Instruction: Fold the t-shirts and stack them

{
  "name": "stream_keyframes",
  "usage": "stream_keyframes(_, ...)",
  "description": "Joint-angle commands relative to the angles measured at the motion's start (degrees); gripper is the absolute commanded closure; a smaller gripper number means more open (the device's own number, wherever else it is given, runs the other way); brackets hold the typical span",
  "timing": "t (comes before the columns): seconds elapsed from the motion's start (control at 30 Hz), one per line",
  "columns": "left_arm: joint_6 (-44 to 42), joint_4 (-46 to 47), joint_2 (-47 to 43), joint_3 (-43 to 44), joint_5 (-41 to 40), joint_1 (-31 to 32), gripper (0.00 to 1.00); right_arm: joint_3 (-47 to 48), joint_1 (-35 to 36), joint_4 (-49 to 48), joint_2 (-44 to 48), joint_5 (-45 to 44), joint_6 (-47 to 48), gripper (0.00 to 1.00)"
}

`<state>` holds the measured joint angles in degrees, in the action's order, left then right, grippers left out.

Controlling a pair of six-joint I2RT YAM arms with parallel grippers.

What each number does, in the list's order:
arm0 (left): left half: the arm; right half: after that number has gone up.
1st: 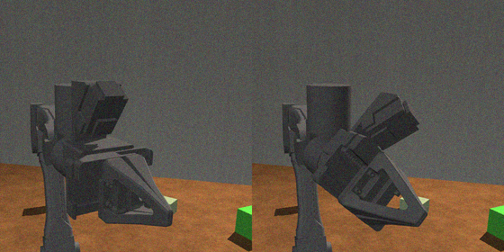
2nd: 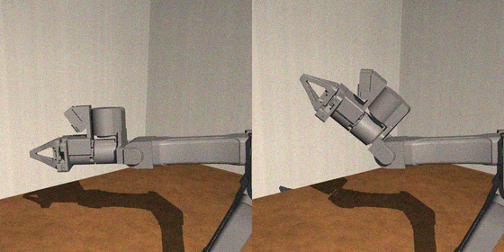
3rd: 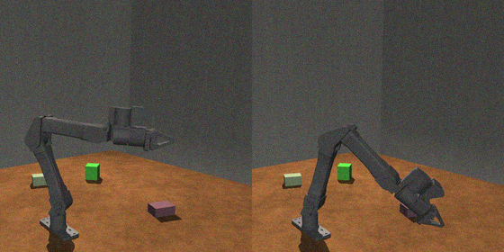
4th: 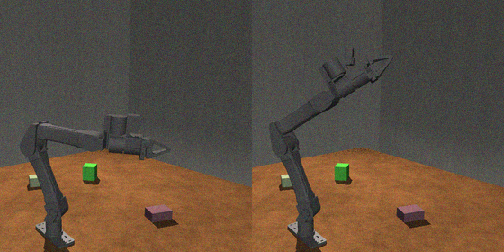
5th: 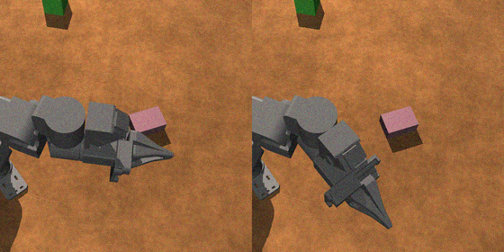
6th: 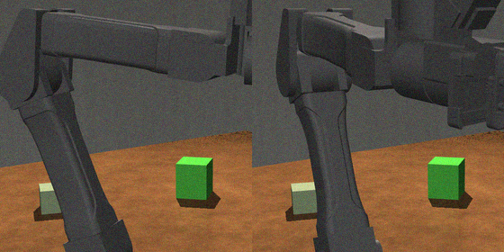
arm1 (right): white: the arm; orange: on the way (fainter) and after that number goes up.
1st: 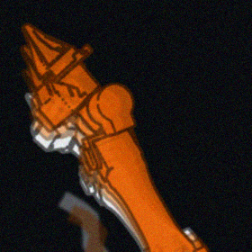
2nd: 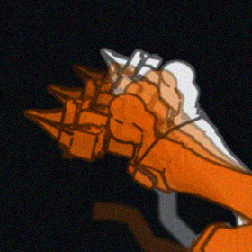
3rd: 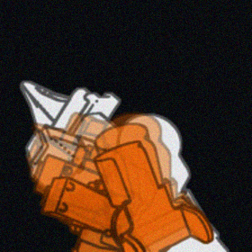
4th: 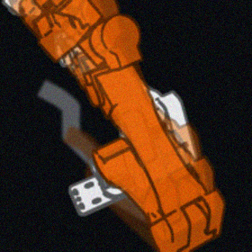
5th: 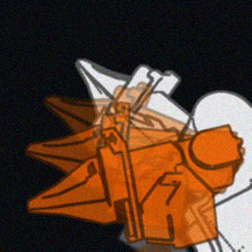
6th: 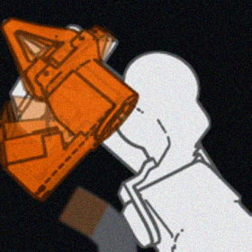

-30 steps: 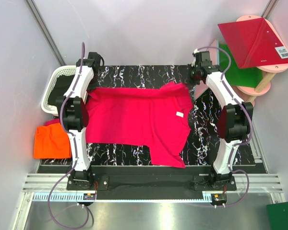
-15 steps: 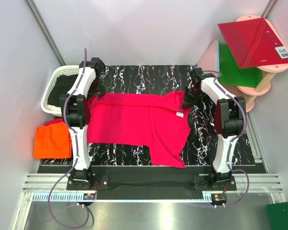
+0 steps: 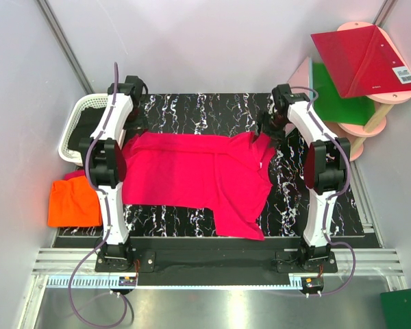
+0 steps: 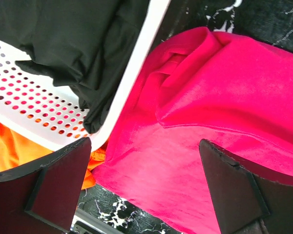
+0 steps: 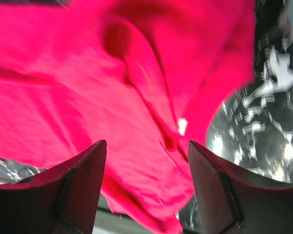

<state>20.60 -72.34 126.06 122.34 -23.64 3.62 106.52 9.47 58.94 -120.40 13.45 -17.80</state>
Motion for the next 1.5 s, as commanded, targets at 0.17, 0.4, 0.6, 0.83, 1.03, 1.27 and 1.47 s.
stream_keyframes(0.17,0.23,1.49,-3.98,-1.93,1.40,2.09,0.01,15.63,0.02,-6.38,-12.03,5.53,1.63,0.27)
stream_keyframes(0.4,-0.12,1.50,-4.68,-4.22,0.70,2.45,0.01,22.41,0.02,-5.15,-19.16,7.11,0.58,0.33)
stream_keyframes(0.6,-0.21,1.49,-4.68,-4.39,0.35,2.45,0.01,24.00,-0.07,-4.09,-18.56,10.01,0.84,1.00)
stream_keyframes(0.83,0.32,1.41,-4.42,-5.71,0.61,2.71,0.01,20.76,0.02,-1.20,-10.84,14.83,0.05,1.00)
stream_keyframes(1.03,0.67,1.41,-3.89,-5.72,0.96,2.97,0.01,8.72,0.28,2.58,-2.67,16.43,-1.00,1.00)
stream_keyframes(1.27,0.93,1.41,-3.37,-5.54,1.40,2.97,0.01,-8.15,1.25,7.15,1.92,17.22,-1.45,1.00)
stream_keyframes(1.47,0.76,1.41,-3.28,-5.36,1.75,3.15,0.01,-11.25,2.04,10.67,0.78,16.00,1.98,0.29)
